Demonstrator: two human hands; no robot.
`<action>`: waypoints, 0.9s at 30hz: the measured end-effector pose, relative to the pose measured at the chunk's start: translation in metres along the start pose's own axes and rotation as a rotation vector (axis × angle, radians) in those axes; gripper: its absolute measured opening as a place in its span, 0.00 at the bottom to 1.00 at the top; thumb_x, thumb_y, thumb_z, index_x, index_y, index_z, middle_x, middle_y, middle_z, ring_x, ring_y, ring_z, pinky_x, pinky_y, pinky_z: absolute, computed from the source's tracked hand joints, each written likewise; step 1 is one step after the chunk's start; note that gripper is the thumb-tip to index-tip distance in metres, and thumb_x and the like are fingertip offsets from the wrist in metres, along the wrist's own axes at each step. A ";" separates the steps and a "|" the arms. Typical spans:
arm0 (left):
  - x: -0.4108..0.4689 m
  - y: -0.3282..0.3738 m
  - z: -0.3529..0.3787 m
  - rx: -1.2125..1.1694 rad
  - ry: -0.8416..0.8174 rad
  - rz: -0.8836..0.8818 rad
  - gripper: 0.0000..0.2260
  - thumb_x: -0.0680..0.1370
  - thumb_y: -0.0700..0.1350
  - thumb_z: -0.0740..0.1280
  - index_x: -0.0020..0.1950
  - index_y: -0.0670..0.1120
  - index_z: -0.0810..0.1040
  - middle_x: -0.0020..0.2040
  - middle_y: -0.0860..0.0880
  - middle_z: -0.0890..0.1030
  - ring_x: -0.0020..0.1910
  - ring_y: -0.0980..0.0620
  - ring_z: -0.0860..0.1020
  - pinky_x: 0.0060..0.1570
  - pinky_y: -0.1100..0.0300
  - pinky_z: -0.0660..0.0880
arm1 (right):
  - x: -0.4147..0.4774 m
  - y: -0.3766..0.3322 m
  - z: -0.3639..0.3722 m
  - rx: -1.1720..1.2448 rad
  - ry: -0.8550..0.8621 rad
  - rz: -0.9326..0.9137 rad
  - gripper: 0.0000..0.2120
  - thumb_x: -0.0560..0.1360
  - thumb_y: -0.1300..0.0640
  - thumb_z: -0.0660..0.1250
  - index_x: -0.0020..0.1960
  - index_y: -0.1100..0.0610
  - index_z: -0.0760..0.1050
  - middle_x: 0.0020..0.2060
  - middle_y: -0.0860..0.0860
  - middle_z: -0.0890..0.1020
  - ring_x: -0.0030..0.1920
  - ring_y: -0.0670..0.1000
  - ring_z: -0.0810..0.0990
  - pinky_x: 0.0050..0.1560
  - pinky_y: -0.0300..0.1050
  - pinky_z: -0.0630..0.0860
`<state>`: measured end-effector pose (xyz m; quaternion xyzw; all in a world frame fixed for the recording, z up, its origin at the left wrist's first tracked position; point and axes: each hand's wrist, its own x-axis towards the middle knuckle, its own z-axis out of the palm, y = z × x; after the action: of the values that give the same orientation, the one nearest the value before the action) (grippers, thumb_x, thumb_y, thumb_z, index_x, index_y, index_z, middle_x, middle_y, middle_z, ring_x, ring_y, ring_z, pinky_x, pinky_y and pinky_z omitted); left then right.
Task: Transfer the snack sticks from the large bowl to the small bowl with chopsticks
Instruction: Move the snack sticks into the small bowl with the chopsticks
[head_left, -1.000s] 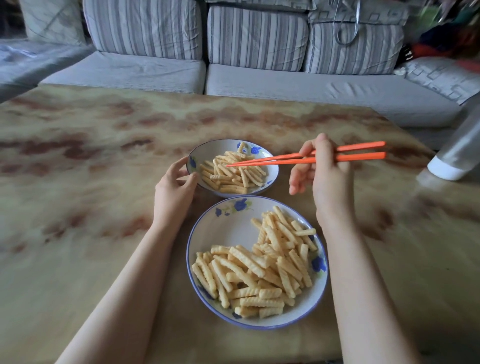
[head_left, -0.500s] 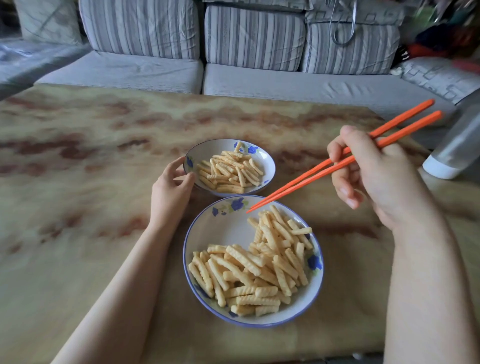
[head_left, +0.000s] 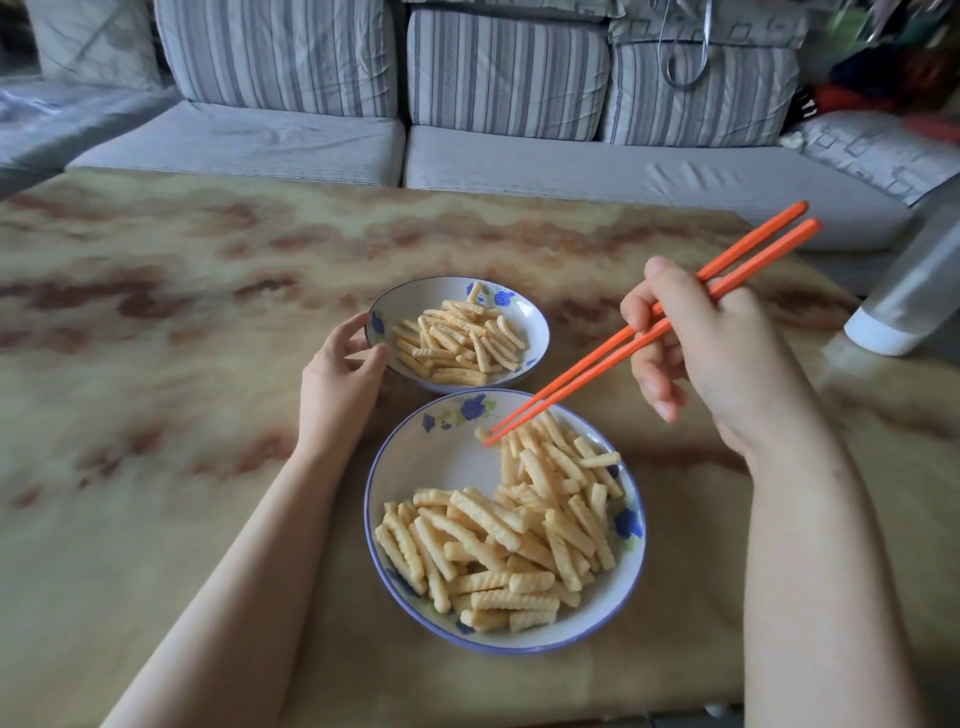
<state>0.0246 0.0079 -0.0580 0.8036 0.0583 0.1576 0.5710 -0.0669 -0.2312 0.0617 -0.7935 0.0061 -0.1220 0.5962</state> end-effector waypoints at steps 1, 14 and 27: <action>0.000 0.000 0.000 -0.001 -0.002 -0.002 0.17 0.77 0.42 0.65 0.66 0.51 0.76 0.49 0.53 0.81 0.30 0.67 0.77 0.34 0.78 0.70 | 0.001 0.000 0.002 0.031 0.022 -0.009 0.20 0.82 0.52 0.54 0.33 0.57 0.69 0.17 0.54 0.68 0.17 0.54 0.64 0.21 0.38 0.60; 0.001 -0.001 0.001 -0.026 -0.003 -0.027 0.18 0.76 0.44 0.65 0.66 0.53 0.76 0.51 0.51 0.82 0.42 0.51 0.81 0.41 0.66 0.74 | 0.016 0.012 0.046 0.485 0.313 -0.052 0.18 0.82 0.57 0.52 0.34 0.58 0.67 0.18 0.49 0.70 0.16 0.51 0.67 0.22 0.42 0.57; 0.000 -0.001 0.001 -0.029 -0.009 -0.031 0.18 0.76 0.44 0.65 0.66 0.53 0.75 0.51 0.51 0.83 0.40 0.52 0.81 0.47 0.59 0.77 | 0.019 0.019 0.045 0.340 0.203 -0.077 0.19 0.83 0.55 0.52 0.35 0.57 0.68 0.17 0.52 0.72 0.17 0.52 0.68 0.22 0.40 0.60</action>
<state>0.0247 0.0074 -0.0590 0.7949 0.0658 0.1461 0.5853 -0.0365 -0.1974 0.0361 -0.6648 0.0149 -0.2233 0.7127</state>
